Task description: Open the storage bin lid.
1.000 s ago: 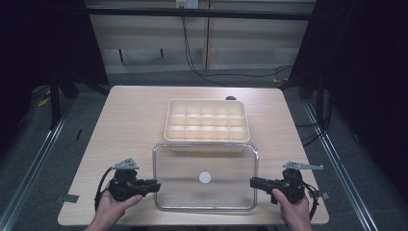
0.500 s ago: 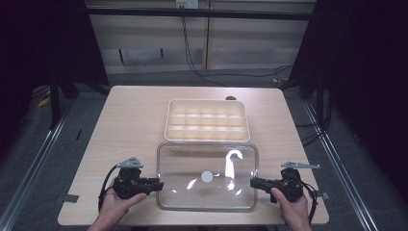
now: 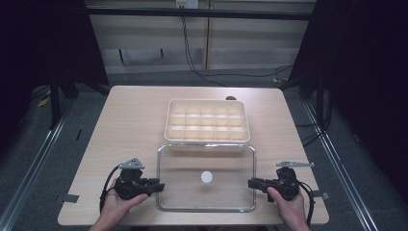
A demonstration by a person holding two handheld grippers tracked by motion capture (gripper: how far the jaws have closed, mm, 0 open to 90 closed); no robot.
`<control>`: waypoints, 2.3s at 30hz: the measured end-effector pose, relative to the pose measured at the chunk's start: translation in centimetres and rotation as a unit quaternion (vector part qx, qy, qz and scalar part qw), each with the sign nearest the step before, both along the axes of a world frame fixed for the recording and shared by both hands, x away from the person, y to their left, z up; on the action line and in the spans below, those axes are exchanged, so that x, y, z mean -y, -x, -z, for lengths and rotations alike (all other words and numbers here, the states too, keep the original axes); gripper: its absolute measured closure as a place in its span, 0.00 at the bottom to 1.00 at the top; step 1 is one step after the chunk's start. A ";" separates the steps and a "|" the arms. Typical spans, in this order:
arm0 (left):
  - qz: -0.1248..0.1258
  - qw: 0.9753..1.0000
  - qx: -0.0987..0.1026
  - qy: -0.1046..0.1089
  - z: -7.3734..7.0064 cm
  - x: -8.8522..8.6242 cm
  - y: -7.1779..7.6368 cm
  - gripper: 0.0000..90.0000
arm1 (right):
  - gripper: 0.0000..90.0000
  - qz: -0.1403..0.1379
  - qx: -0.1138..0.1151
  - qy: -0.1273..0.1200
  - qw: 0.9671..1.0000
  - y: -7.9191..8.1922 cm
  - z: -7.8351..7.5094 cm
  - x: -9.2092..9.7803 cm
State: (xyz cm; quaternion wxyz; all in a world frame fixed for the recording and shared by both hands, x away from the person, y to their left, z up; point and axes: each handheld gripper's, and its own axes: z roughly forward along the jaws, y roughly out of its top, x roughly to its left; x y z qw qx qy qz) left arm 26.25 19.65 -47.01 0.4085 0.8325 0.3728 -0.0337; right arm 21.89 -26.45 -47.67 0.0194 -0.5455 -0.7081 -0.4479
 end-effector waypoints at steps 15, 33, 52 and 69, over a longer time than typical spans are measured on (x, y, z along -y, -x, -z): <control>0.002 1.000 -0.017 -0.005 0.4 0.1 -1.1 0.72 | 0.76 -0.006 -0.010 0.022 1.000 -1.2 0.1 -0.4; 0.004 0.999 -0.019 -0.046 1.0 0.6 -1.2 0.67 | 0.69 -0.010 -0.029 0.047 0.998 -1.9 1.0 -0.8; 0.005 0.999 -0.023 -0.048 1.4 0.9 -1.6 0.66 | 0.61 -0.003 -0.036 0.060 0.998 -2.4 1.6 -1.0; 0.009 0.998 -0.020 -0.058 1.8 1.4 -1.3 0.59 | 0.54 0.011 -0.022 0.073 0.997 -2.3 1.7 -0.9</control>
